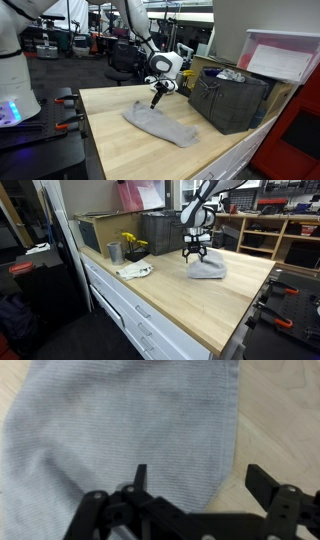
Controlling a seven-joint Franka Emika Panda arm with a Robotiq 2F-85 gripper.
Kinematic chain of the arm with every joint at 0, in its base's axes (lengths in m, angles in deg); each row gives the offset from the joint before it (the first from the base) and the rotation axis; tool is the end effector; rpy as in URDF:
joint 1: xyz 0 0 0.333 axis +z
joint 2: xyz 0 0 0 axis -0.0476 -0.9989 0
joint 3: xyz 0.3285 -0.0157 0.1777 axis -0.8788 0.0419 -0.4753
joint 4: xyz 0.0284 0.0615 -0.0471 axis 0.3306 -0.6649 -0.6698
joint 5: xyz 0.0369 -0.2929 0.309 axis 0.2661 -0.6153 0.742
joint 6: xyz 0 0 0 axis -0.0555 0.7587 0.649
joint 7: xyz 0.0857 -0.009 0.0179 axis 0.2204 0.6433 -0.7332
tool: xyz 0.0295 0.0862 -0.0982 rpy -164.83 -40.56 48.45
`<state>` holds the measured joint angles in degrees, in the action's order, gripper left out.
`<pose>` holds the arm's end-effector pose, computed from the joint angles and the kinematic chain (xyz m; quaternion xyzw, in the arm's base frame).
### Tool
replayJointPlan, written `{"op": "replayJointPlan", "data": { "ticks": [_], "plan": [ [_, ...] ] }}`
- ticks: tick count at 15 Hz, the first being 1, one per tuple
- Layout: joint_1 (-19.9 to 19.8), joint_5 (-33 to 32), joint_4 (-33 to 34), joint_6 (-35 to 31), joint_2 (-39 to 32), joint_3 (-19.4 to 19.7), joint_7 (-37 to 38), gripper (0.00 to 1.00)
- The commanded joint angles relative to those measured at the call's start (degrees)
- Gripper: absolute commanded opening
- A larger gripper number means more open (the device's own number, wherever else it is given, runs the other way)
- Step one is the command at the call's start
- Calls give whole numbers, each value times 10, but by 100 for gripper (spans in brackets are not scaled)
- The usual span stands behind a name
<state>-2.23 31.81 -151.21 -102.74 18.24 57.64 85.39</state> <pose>0.6860 -0.1406 0.1220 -0.8939 0.4368 0.0971 0.0269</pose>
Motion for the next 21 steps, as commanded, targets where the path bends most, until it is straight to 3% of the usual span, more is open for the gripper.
{"op": "replayJointPlan", "data": {
  "ticks": [1,2,3,5,14,15,21],
  "plan": [
    [-1,5,76,11,-56,10,30,100],
    [3,0,87,6,-67,14,39,100],
    [10,-11,94,0,-77,21,48,75],
    [16,-19,103,-8,-91,29,61,68],
    [32,-29,75,-12,-68,40,107,1],
    [20,-33,91,20,-48,42,94,0],
    [31,-43,85,59,30,24,81,1]
  ]
}}
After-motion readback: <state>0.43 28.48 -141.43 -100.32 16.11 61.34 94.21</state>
